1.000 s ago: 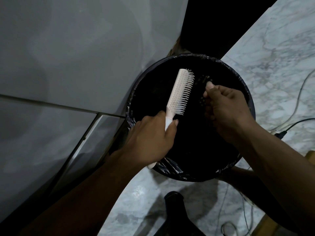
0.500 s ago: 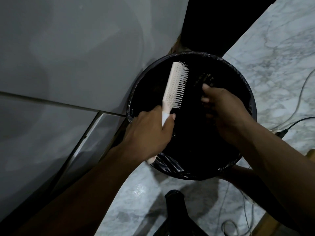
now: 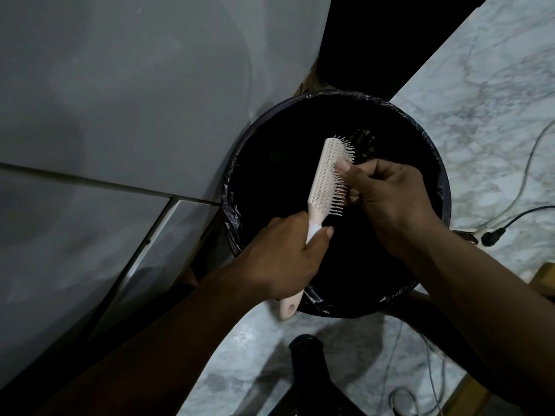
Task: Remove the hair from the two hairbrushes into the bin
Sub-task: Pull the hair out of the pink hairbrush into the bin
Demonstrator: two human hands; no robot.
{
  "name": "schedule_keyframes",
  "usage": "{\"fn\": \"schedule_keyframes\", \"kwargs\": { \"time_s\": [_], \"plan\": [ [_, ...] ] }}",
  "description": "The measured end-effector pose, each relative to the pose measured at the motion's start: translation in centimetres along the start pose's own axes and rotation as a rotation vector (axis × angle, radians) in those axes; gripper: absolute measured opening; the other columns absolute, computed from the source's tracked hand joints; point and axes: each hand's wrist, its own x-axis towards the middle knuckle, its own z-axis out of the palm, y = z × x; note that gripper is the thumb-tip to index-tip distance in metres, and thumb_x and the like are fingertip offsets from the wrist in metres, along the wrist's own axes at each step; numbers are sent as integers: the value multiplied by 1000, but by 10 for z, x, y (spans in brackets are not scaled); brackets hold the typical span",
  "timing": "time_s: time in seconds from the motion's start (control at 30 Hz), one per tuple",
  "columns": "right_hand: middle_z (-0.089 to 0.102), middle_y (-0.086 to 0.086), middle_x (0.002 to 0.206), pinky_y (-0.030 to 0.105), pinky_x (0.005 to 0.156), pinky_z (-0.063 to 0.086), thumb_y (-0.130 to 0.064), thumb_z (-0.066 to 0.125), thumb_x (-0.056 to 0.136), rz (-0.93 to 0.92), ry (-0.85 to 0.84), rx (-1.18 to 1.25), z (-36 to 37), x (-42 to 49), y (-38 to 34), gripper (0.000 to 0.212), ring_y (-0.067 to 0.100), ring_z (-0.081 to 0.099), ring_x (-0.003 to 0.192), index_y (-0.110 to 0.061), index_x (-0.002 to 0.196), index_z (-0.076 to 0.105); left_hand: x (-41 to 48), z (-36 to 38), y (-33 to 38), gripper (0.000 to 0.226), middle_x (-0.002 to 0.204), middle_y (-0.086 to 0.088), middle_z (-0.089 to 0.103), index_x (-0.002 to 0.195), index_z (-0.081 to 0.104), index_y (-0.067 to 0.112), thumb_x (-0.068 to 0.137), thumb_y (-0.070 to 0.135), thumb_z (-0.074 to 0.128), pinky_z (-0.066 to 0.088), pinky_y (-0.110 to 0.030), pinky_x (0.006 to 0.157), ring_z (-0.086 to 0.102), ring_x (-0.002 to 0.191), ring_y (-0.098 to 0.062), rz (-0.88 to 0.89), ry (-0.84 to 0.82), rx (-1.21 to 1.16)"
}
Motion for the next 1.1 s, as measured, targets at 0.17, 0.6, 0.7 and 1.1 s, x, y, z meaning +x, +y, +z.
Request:
{"fn": "schedule_keyframes", "kwargs": {
  "time_s": [0.17,0.6,0.7,1.1],
  "plan": [
    [66,1,58,25,57,57,-14,64,96,-11,33,73,2,1,-1,27,11,63,53,-6,71,59,4,-4,0,40,63,2,58,72,49,18,101,46,48,41,-31,57,58,59,-16,-37,81,-82],
    [64,7,93,35,61,57,-28,80,83,-69,-166,-90,2,-5,-8,38,18,69,75,-25,115,61,10,-10,2,43,57,6,59,63,56,17,101,37,52,44,-31,63,54,51,-9,-134,31,-374],
    [64,8,89,30,59,58,-16,84,77,-133,-225,-173,6,-8,-4,53,15,72,74,-26,125,63,8,-9,5,40,59,5,60,65,55,19,102,33,51,43,-29,59,53,49,-5,-94,-1,-331],
    [67,-7,66,30,46,58,-10,73,90,-309,-29,-239,7,-9,-4,8,8,69,58,-3,86,71,5,-1,-1,35,57,7,55,68,50,24,99,40,50,37,-22,52,52,49,-3,40,59,-190]
  ]
}}
